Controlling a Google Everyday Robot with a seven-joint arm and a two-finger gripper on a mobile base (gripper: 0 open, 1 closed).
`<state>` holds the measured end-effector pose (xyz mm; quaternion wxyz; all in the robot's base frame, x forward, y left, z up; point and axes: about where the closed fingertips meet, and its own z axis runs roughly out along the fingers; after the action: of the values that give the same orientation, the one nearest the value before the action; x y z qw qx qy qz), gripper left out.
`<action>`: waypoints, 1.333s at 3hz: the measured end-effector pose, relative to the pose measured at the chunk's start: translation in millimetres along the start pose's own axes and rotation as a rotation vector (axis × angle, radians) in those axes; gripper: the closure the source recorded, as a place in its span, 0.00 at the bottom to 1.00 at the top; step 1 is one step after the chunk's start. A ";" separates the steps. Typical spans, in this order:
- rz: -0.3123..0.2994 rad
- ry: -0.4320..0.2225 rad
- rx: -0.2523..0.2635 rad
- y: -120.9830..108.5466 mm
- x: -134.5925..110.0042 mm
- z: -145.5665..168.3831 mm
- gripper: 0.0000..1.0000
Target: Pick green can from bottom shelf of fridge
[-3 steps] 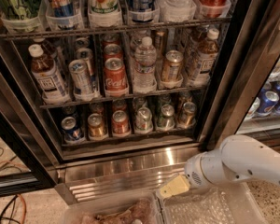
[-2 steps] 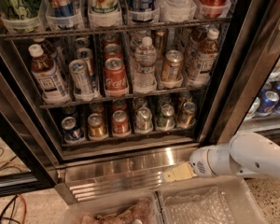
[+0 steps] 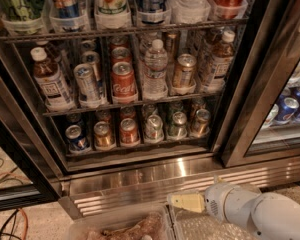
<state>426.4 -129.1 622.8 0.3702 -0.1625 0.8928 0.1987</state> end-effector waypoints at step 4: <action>0.130 0.153 -0.145 -2.1 36.7 123.3 0.00</action>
Offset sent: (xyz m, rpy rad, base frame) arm 0.0207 0.0345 -0.0983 0.0200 0.2945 0.1941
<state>476.2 -77.7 515.9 0.2745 -0.1454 0.9103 0.2735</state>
